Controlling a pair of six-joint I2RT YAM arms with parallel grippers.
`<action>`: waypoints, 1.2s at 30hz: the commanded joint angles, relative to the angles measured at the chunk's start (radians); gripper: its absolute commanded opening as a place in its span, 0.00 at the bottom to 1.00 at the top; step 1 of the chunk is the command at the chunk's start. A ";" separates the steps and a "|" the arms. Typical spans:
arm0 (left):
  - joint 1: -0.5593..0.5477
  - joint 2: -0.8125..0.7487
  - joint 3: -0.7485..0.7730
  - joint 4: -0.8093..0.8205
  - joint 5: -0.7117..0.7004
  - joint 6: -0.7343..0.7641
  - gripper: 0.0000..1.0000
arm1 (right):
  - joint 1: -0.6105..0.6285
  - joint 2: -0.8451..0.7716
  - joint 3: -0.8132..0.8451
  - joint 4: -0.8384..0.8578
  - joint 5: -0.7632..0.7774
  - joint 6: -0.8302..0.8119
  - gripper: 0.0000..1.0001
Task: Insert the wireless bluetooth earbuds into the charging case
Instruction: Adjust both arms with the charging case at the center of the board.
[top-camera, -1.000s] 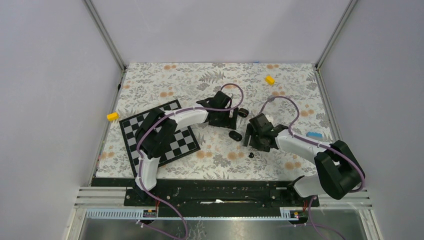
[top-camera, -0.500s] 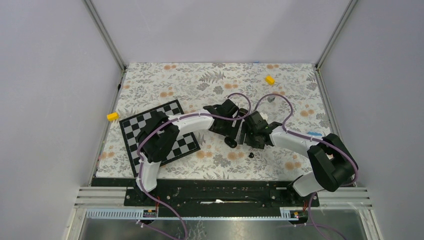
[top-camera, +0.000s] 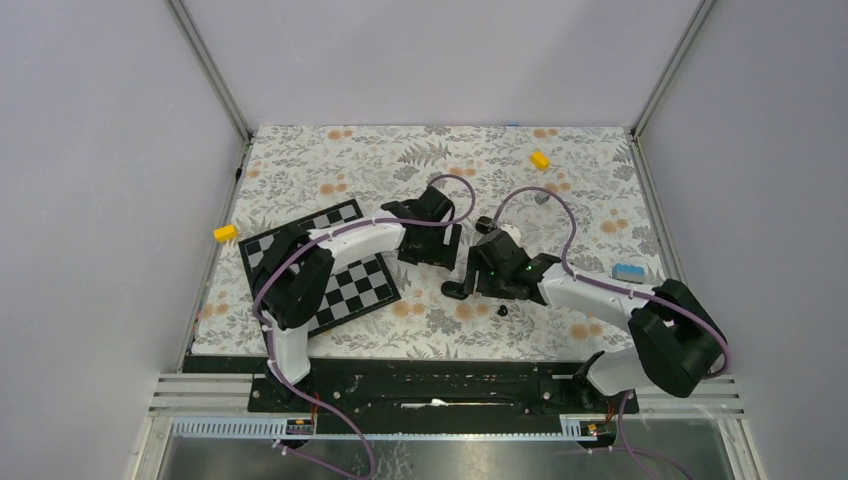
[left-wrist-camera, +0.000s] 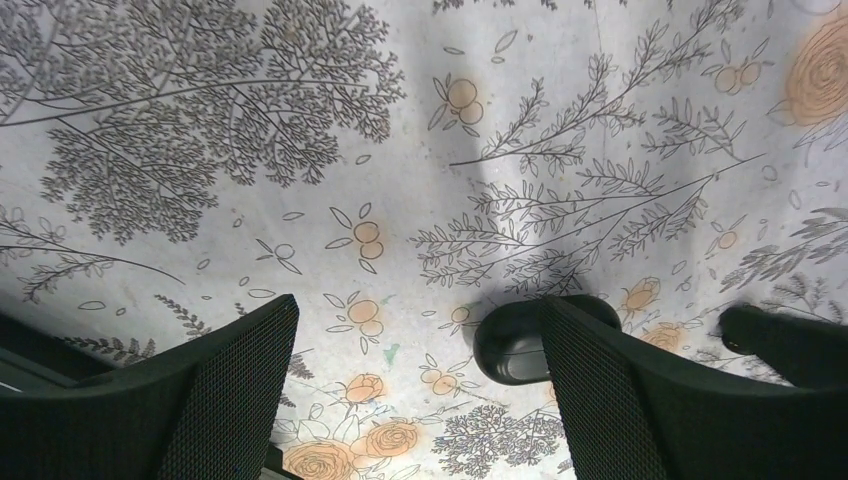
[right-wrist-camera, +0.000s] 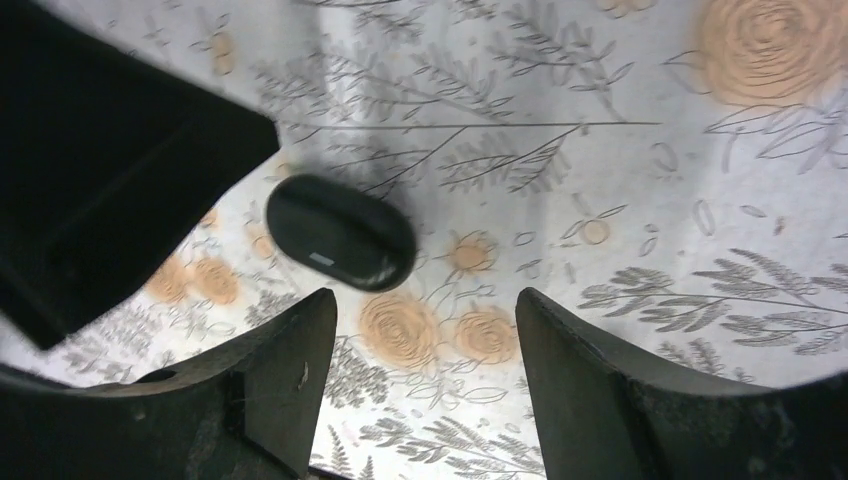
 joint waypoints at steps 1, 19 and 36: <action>0.028 -0.054 0.002 0.029 0.067 -0.016 0.91 | 0.056 -0.067 -0.045 0.096 0.027 0.026 0.73; 0.122 -0.102 0.036 -0.009 0.068 0.045 0.93 | 0.101 0.015 -0.109 0.394 -0.318 0.095 0.74; 0.183 -0.147 -0.003 -0.001 0.098 0.041 0.94 | 0.080 0.097 -0.040 0.356 -0.119 0.049 0.79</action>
